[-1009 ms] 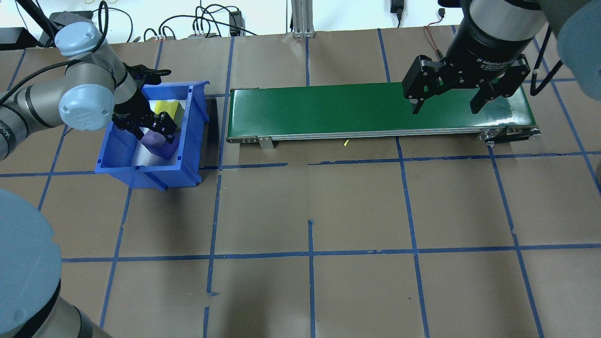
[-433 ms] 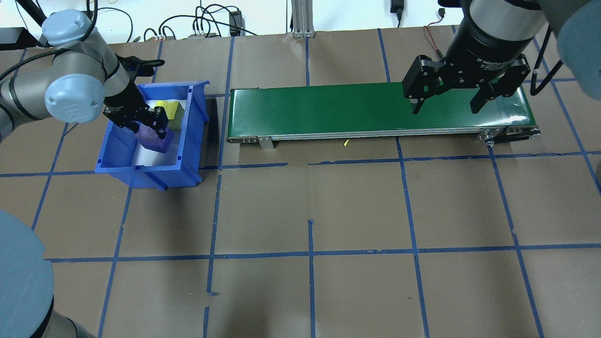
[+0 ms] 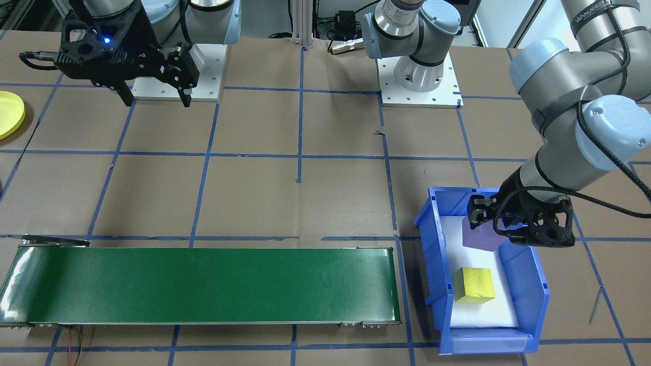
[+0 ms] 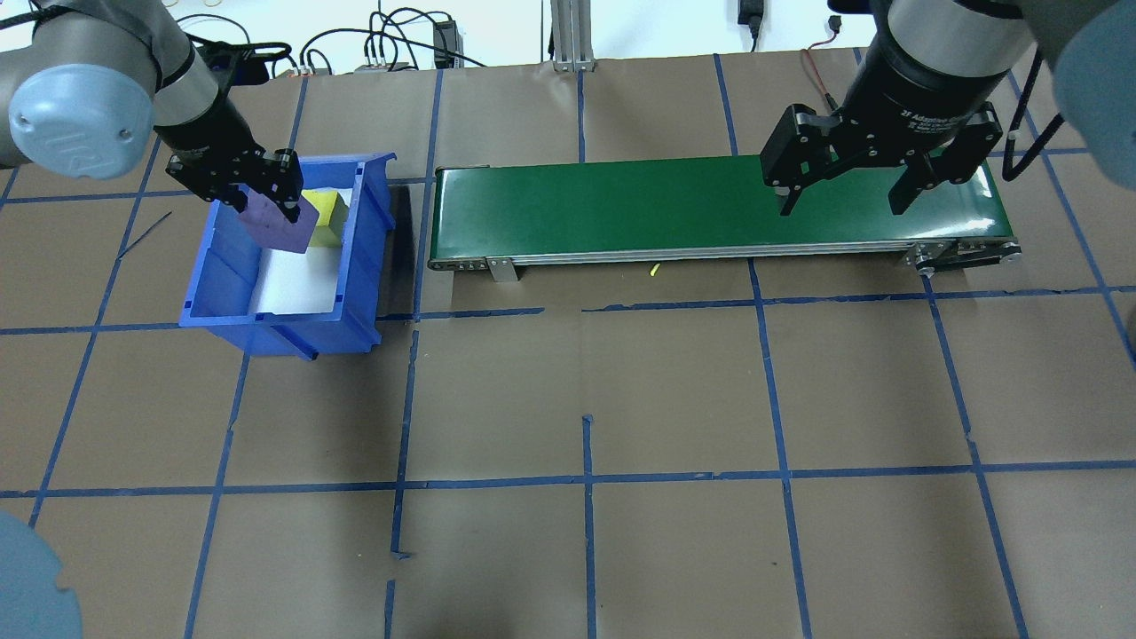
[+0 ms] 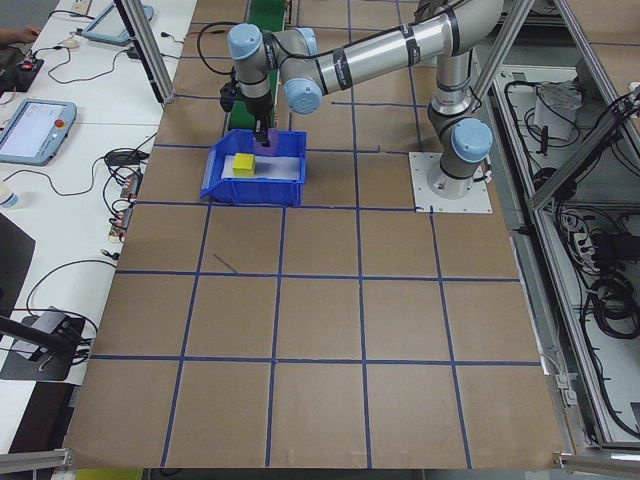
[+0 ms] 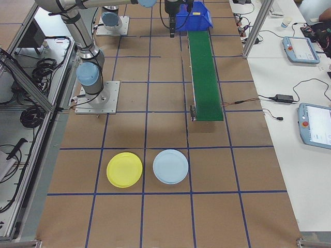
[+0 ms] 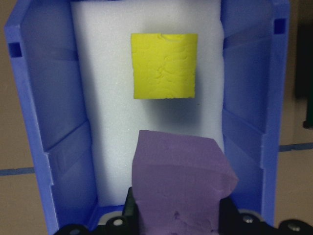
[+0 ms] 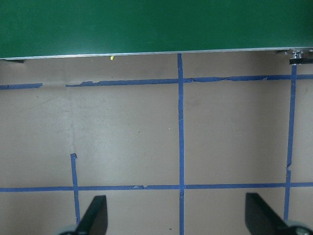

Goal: Move block left to right into plate

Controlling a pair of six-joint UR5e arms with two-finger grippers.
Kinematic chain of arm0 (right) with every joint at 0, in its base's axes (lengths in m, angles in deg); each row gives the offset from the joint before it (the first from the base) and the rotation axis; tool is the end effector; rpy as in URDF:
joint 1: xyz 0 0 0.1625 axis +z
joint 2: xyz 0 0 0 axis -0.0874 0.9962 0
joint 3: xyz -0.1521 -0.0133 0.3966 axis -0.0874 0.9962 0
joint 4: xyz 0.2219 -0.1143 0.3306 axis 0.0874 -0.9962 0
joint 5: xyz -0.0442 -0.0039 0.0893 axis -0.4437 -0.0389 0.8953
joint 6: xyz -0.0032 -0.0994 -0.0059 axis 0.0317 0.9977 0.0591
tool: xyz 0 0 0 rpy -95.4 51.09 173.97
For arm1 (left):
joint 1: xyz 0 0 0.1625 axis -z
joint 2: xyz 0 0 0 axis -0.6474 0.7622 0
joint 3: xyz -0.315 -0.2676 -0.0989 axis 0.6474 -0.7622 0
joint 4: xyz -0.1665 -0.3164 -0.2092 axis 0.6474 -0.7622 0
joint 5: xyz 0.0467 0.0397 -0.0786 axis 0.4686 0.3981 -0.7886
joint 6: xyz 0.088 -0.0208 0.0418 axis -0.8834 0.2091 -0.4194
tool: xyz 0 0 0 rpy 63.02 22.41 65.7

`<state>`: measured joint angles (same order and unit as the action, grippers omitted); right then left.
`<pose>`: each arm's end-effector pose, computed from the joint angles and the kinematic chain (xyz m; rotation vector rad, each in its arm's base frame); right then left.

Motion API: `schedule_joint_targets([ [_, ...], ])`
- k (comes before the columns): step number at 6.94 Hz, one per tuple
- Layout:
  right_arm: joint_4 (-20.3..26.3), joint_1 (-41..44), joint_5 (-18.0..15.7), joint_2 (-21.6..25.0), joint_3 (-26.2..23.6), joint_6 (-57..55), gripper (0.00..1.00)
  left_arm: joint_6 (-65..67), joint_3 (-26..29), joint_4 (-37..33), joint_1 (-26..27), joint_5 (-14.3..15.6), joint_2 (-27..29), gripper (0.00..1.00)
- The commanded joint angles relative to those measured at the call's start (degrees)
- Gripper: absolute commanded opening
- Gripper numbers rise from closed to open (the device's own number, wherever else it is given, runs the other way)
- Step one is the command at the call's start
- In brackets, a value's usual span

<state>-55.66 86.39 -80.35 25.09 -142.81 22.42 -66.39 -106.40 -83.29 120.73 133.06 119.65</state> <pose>0.1480 -0.4597 0.5226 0.0303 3.1050 -0.0385 -0.0318 -0.6105 0.3750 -0.0616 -3.1371 -0.0379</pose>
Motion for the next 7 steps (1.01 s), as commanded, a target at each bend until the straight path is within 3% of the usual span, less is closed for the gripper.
schedule_joint_targets([
  [1, 0.0, 0.0, 0.1, 0.0, 0.0, 0.0, 1.00, 12.9, 3.2, 0.0, 7.4, -0.7, -0.3, 0.20],
  [3, 0.0, 0.0, 0.1, 0.0, 0.0, 0.0, 1.00, 20.4, 2.9, 6.4, 12.0, -3.5, 3.9, 0.20],
  [5, 0.0, 0.0, 0.1, 0.0, 0.0, 0.0, 1.00, 23.3, 2.4, 12.9, 16.0, -3.6, 8.7, 0.22],
  [7, 0.0, 0.0, 0.1, 0.0, 0.0, 0.0, 1.00, 23.3, 2.3, 13.3, 16.5, -3.6, 9.6, 0.26],
])
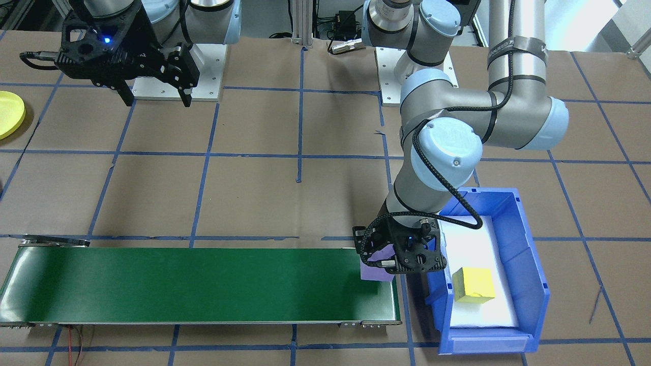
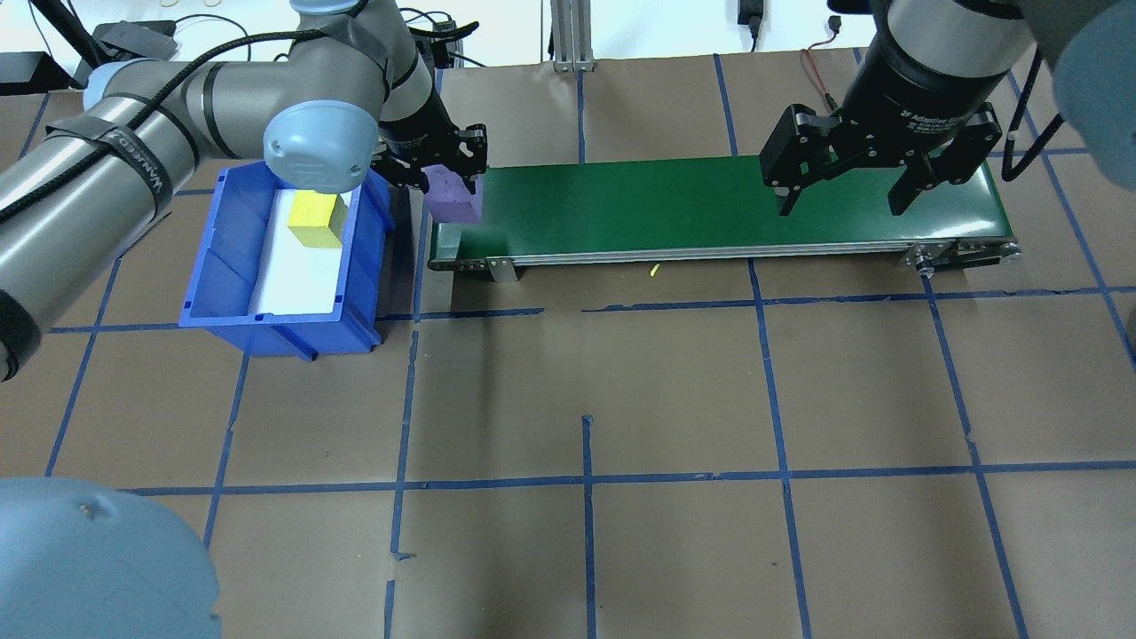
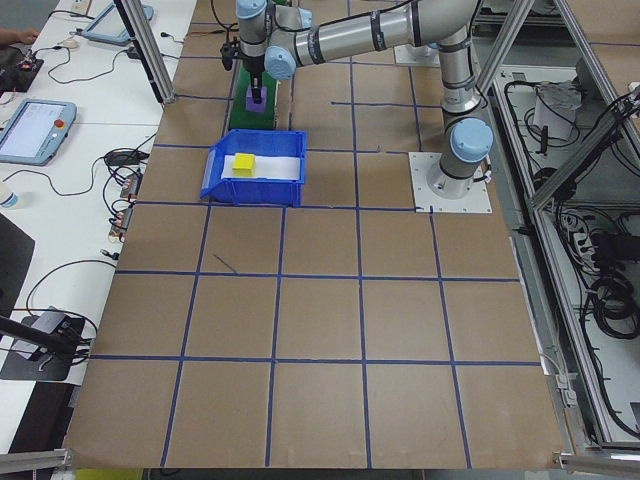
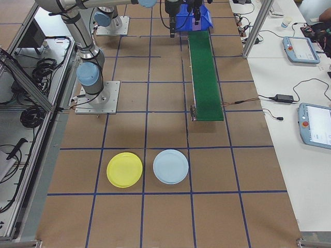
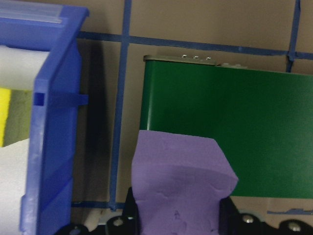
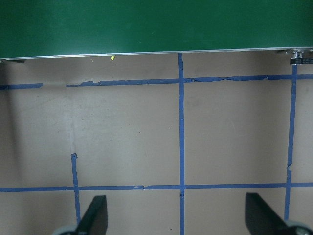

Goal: Move block left to right into plate

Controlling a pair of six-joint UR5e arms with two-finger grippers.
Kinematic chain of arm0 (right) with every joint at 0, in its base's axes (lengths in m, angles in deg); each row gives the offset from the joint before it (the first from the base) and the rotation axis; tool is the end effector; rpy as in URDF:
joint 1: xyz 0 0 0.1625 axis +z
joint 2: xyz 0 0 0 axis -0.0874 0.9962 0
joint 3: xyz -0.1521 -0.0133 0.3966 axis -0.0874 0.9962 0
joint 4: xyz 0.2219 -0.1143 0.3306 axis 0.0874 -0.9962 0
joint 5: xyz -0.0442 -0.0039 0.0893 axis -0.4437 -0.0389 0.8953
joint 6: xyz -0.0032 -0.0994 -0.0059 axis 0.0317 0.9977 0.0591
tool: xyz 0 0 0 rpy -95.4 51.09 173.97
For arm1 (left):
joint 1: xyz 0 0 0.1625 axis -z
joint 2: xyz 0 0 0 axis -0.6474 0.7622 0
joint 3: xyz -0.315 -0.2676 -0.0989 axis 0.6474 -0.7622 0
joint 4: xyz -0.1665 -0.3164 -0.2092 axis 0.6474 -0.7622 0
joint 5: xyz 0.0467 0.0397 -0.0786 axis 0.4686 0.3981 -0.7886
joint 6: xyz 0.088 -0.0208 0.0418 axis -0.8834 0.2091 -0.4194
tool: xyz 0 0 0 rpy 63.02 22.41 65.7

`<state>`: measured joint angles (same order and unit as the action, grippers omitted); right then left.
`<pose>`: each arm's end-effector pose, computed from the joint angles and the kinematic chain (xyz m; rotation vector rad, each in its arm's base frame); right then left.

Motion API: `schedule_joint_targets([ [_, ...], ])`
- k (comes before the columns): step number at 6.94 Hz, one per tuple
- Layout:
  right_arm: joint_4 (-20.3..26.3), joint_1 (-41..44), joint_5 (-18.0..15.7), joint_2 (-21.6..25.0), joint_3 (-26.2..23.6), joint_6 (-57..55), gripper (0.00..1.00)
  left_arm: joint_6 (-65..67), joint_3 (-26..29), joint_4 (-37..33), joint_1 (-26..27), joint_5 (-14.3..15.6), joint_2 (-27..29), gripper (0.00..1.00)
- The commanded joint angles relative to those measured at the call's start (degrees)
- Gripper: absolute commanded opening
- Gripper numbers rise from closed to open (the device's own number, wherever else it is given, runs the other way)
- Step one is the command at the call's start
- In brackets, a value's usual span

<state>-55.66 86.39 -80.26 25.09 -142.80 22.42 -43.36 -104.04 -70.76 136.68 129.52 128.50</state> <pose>0.1482 -0.4597 0.5227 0.0303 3.1034 -0.0386 -0.2109 -0.6357 0.3204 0.1255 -3.0647 0.1086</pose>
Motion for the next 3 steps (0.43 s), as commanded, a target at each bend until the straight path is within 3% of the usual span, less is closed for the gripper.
schedule_joint_targets([
  [1, 0.0, 0.0, 0.0, 0.0, 0.0, 0.0, 1.00, 0.5, -0.1, 2.7, 0.5, -0.9, 2.1, 0.28],
  [2, 0.1, 0.0, 0.0, 0.0, -0.1, 0.0, 1.00, 0.4, -0.2, 3.3, 0.7, -1.6, 3.6, 0.54],
  [3, 0.1, 0.0, 0.0, 0.0, -0.1, 0.0, 1.00, 0.7, -0.2, 3.6, 0.8, -1.6, 3.3, 0.98],
])
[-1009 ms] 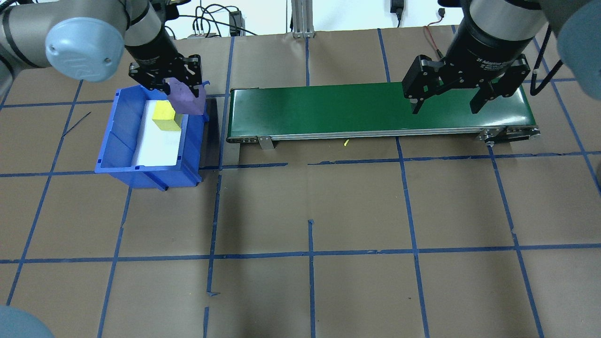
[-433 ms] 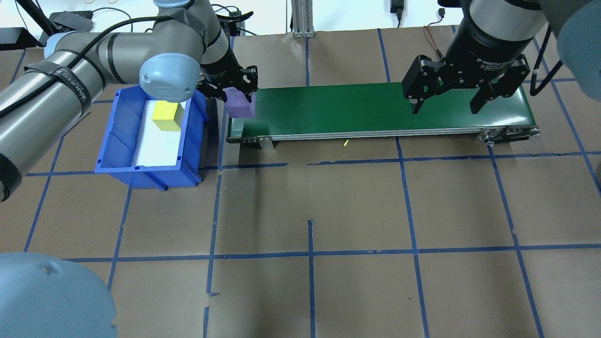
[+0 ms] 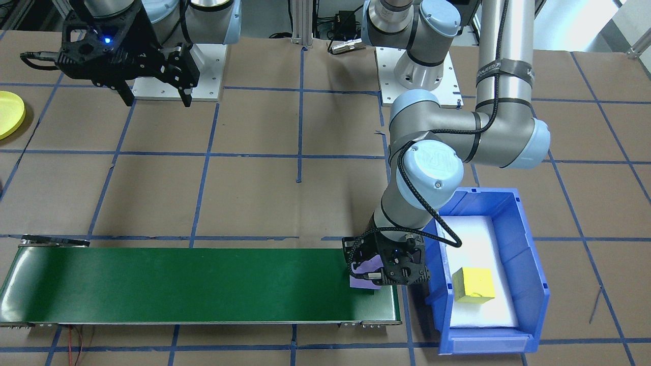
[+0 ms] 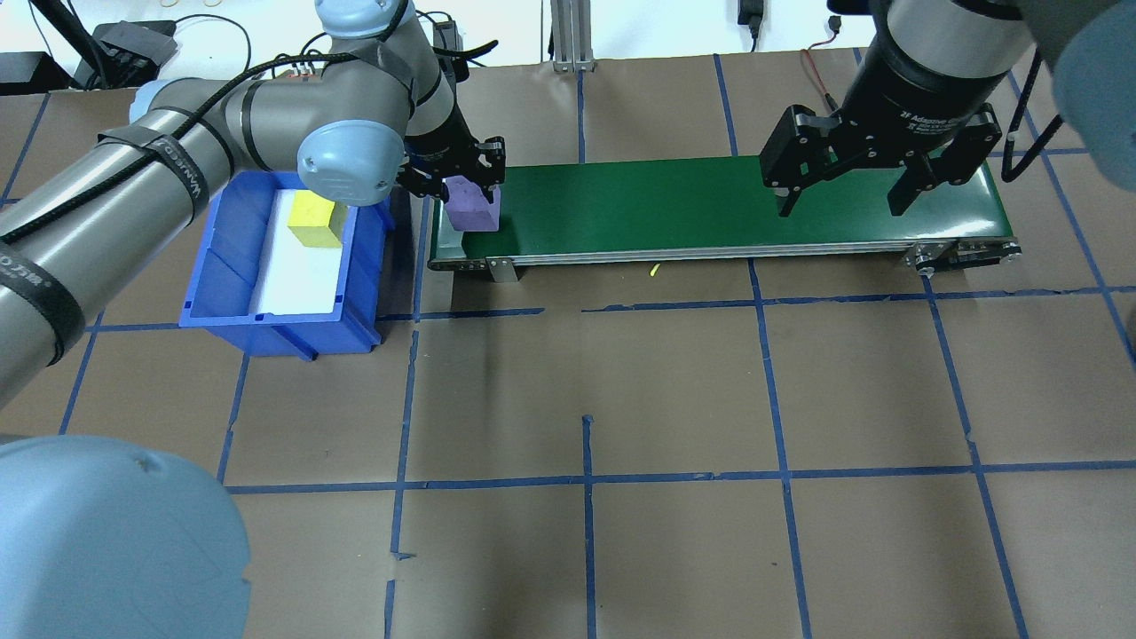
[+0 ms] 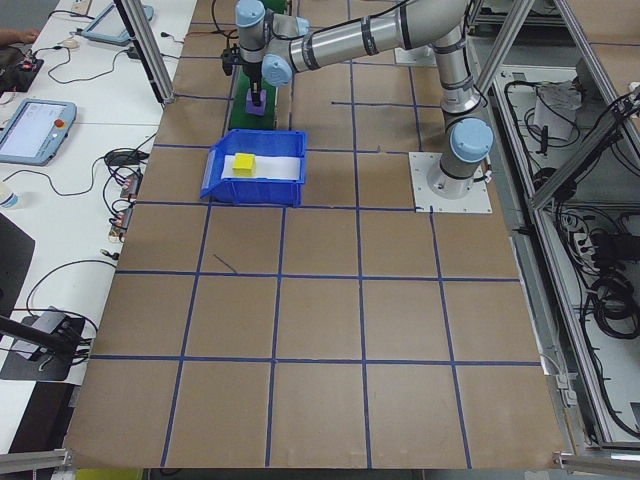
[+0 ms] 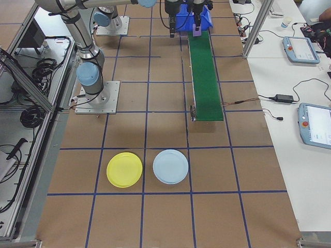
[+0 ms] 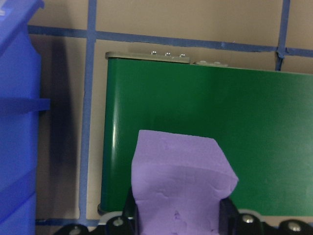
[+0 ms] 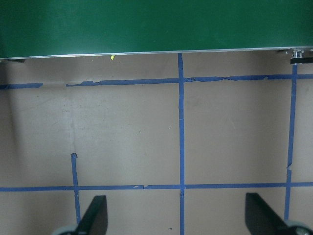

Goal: Move block left to right into plate

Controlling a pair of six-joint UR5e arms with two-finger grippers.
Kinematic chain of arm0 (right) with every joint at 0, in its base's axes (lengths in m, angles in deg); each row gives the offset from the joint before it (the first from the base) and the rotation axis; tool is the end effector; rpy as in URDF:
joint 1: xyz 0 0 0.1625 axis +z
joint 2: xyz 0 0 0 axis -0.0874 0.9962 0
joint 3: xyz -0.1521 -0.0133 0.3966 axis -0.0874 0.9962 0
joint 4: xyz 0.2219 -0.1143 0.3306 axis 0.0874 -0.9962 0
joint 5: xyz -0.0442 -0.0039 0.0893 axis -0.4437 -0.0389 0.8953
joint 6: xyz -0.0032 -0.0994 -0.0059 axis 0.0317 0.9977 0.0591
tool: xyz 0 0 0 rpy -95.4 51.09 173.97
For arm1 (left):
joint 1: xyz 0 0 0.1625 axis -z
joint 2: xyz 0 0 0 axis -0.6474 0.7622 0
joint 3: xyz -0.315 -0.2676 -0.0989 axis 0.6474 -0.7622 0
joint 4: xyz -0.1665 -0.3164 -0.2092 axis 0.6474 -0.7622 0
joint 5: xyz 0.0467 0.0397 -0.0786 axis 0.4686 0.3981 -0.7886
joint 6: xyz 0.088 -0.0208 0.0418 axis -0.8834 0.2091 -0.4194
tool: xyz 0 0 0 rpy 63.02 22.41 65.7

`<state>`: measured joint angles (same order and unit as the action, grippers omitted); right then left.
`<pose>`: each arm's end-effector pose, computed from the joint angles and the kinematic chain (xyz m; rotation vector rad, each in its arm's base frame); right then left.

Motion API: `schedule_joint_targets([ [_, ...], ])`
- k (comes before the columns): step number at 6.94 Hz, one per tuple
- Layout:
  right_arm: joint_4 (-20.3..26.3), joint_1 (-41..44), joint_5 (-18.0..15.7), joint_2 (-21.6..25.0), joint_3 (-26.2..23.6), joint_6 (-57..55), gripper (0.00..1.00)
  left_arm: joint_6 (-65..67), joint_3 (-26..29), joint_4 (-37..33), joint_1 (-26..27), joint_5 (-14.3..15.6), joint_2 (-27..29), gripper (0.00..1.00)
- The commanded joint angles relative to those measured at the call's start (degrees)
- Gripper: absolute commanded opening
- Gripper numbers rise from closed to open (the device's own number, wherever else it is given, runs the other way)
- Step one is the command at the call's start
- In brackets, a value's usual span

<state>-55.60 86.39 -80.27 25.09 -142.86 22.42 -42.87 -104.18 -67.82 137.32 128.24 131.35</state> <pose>0.1482 -0.4596 0.5221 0.0303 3.1037 -0.0354 -0.2216 -0.6442 0.2921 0.1193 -3.0426 0.0999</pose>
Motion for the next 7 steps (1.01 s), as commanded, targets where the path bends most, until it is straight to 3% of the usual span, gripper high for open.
schedule_joint_targets([
  [1, -0.1, 0.0, 0.0, 0.0, 0.0, 0.0, 1.00, 2.0, -0.1, 0.8, 0.2, -0.2, -0.4, 1.00],
  [4, 0.0, -0.1, 0.0, 0.0, -0.1, 0.0, 1.00, -1.0, 0.4, 0.6, 0.2, 0.4, -4.3, 1.00],
  [5, 0.0, -0.1, 0.0, 0.0, -0.1, 0.0, 1.00, -6.1, 0.7, 0.2, -0.5, 2.0, -5.6, 1.00],
  [6, 0.0, -0.1, 0.0, 0.0, -0.1, 0.0, 1.00, -8.7, 1.1, -1.1, -2.0, 8.9, -5.7, 1.00],
  [7, 0.0, -0.1, 0.0, 0.0, -0.1, 0.0, 1.00, -12.0, 1.2, -1.4, -4.2, 10.1, -5.4, 1.00],
])
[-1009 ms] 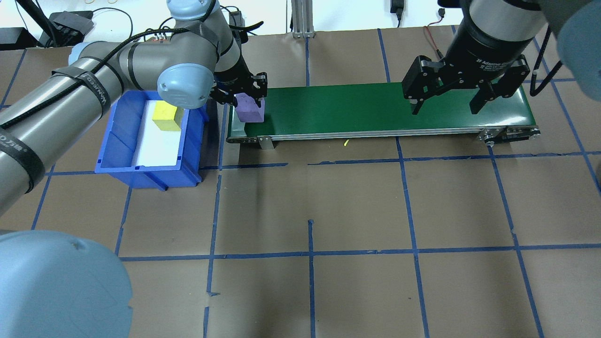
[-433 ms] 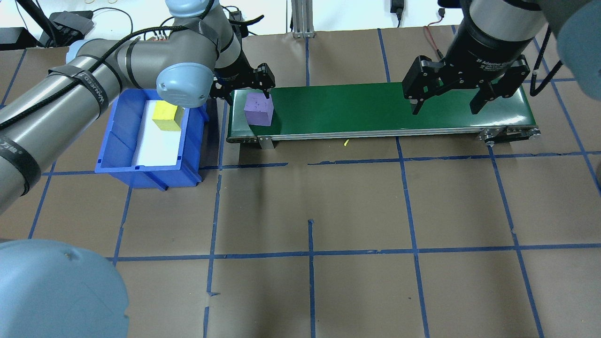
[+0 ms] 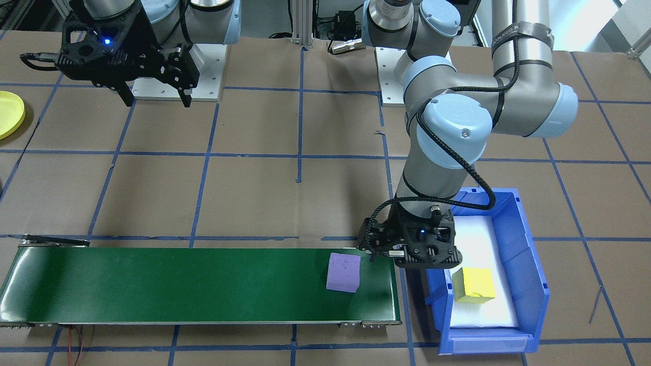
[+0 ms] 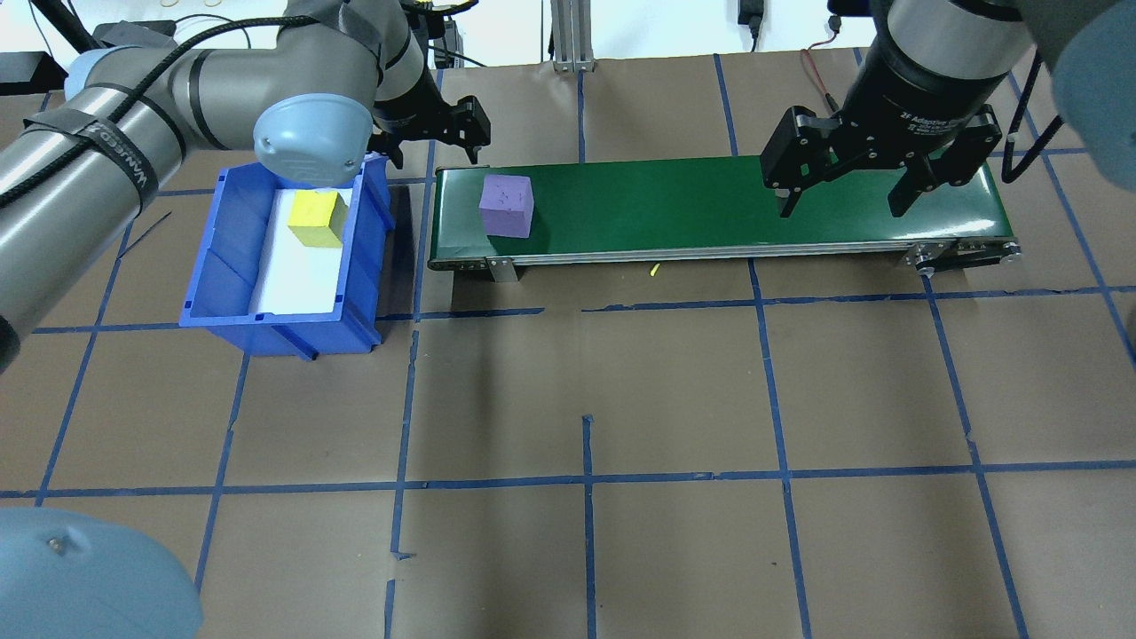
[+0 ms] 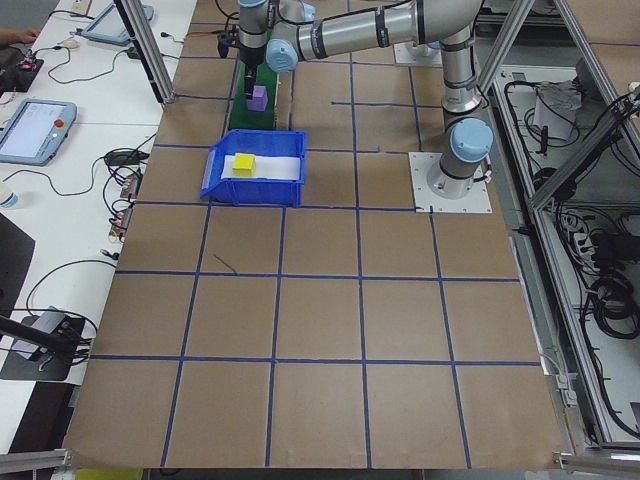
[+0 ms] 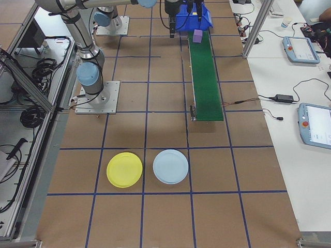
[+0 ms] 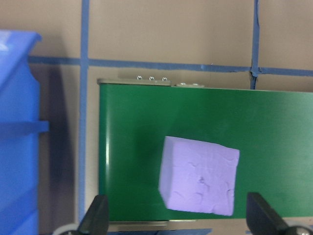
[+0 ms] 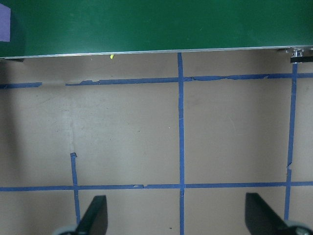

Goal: Move block left to right into plate

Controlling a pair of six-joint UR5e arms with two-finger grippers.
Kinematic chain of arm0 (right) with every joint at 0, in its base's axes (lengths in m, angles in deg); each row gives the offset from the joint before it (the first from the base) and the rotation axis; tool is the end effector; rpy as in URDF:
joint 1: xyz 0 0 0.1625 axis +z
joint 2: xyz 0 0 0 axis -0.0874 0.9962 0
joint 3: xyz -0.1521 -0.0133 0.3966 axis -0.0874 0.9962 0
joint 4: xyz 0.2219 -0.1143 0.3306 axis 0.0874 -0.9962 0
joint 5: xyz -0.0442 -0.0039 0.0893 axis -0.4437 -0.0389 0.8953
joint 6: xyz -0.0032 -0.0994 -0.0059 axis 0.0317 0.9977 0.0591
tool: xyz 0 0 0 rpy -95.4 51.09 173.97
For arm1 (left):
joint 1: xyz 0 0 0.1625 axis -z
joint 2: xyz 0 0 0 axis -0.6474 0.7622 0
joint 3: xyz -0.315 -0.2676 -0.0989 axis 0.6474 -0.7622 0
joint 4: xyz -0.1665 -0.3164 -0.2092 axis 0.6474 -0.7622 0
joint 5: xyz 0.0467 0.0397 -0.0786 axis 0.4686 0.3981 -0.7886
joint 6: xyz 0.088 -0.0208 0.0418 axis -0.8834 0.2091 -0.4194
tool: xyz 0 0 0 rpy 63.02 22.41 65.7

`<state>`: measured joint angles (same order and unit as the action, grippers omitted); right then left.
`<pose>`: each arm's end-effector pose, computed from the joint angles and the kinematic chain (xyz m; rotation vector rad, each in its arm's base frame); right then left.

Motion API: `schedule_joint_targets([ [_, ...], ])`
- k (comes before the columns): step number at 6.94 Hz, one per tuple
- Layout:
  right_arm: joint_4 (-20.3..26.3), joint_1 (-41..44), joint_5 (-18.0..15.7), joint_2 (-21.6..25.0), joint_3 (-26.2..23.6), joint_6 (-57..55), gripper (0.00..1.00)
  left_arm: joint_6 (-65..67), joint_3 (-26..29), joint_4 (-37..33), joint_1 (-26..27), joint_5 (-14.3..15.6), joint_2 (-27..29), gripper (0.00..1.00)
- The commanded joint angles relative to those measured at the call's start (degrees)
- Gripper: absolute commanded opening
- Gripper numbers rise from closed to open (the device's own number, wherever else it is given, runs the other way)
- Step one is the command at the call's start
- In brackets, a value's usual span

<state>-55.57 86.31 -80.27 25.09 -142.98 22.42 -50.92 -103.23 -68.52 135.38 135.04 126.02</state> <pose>0.1475 -0.4596 0.5210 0.0326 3.1038 -0.0314 -0.1868 -0.6399 0.3598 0.0338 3.1070 -0.2799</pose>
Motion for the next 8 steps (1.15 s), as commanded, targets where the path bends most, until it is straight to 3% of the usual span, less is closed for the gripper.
schedule_joint_targets([
  [1, 0.0, 0.0, 0.0, 0.0, 0.0, 0.0, 1.00, -5.3, 0.2, -1.0, -6.2, 1.9, 0.5, 1.00],
  [4, 0.0, 0.0, 0.0, 0.0, 0.1, 0.0, 1.00, -14.1, 1.1, -0.9, -14.0, 1.3, 4.2, 1.00],
  [6, 0.0, 0.1, 0.0, 0.0, 0.0, 0.0, 1.00, -17.4, -0.2, -0.4, -14.9, 1.2, 5.5, 1.00],
  [8, 0.0, 0.0, 0.1, 0.0, -0.1, 0.0, 1.00, -17.5, -0.3, -0.1, -15.6, -1.4, 7.4, 1.00],
])
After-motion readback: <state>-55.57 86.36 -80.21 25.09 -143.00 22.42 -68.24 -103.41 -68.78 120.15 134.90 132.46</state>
